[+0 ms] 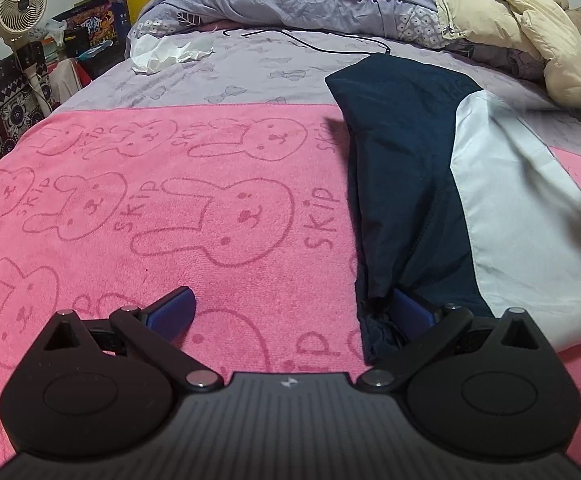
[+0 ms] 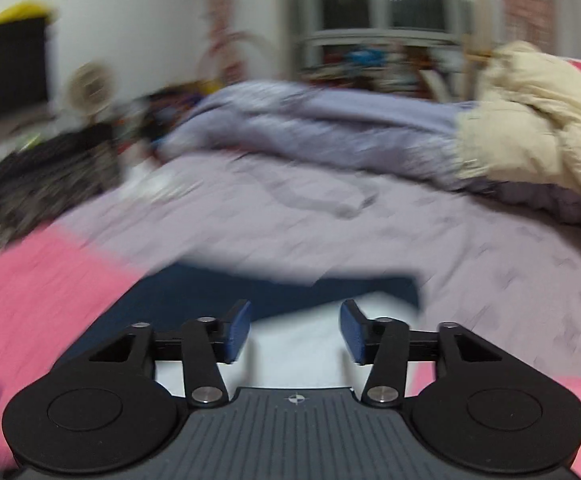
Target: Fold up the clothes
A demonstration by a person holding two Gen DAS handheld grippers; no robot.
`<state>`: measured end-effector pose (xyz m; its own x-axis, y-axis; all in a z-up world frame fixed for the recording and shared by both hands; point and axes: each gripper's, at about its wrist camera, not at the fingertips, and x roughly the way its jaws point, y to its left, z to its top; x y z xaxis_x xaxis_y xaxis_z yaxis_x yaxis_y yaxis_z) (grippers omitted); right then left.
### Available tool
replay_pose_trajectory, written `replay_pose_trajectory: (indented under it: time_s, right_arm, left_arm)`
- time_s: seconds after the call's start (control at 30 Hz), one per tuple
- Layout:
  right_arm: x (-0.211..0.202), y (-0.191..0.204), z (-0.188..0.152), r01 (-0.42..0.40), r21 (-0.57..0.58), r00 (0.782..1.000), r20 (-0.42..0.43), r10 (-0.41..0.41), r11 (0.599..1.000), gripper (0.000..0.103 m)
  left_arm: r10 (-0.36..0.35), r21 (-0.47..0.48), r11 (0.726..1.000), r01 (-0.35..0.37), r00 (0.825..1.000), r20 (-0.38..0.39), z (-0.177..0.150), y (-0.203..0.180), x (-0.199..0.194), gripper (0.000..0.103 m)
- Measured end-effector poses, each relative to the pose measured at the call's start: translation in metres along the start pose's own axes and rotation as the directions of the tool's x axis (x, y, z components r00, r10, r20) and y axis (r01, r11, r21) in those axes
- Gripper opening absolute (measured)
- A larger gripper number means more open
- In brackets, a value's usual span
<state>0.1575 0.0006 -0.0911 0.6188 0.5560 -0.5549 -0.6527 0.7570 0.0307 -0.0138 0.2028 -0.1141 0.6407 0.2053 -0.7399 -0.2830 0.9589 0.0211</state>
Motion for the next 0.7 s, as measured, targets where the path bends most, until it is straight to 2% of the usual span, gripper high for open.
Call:
replay_pose_trajectory:
  time_s: [0.03,0.07,0.2,0.27,0.33,0.43,0.53,0.6,0.7]
  right_arm:
    - [-0.001,0.010,-0.016,-0.008,-0.044,0.999,-0.051,0.006,0.999,0.068]
    - [-0.004,0.015,-0.030,0.008,-0.052,0.998,-0.063,-0.011,0.999,0.068]
    - [-0.030,0.023,-0.024,0.041,-0.019,0.998,-0.052,-0.041,0.999,0.068]
    - [-0.045,0.030,-0.028,0.046,-0.041,0.998,-0.034,-0.047,0.998,0.072]
    - [-0.042,0.031,-0.042,0.066,-0.049,0.987,-0.144,-0.073,0.997,0.074]
    - [-0.062,0.027,-0.048,0.064,-0.031,0.978,-0.197,-0.069,0.997,0.074]
    - [-0.093,0.026,-0.048,0.017,-0.027,0.977,-0.212,-0.022,0.999,0.076]
    - [-0.106,0.023,-0.050,-0.002,-0.009,0.968,-0.252,0.000,1.000,0.078]
    - [-0.116,0.021,-0.053,0.015,-0.001,0.949,-0.316,-0.014,1.000,0.079]
  left_arm:
    - [-0.003,0.001,1.000,0.003,1.000,-0.001,0.000,0.000,0.000,0.103]
    - [-0.004,0.000,1.000,0.004,1.000,-0.004,0.001,0.000,-0.001,0.103]
    - [-0.004,-0.014,1.000,0.004,1.000,-0.024,0.004,0.001,-0.001,0.103]
    - [-0.003,-0.019,1.000,0.002,0.999,-0.046,0.007,0.001,-0.002,0.103]
    - [0.001,-0.030,1.000,-0.004,0.996,-0.090,0.012,0.001,-0.008,0.103]
    - [0.021,-0.043,0.999,-0.029,0.986,-0.167,0.022,0.000,-0.023,0.103]
    - [0.033,0.000,0.999,-0.034,0.974,-0.225,0.035,-0.009,-0.039,0.103]
    - [0.030,0.044,0.999,-0.021,0.975,-0.219,0.042,-0.022,-0.051,0.103]
    - [0.011,0.096,0.995,0.007,0.981,-0.194,0.048,-0.042,-0.062,0.103]
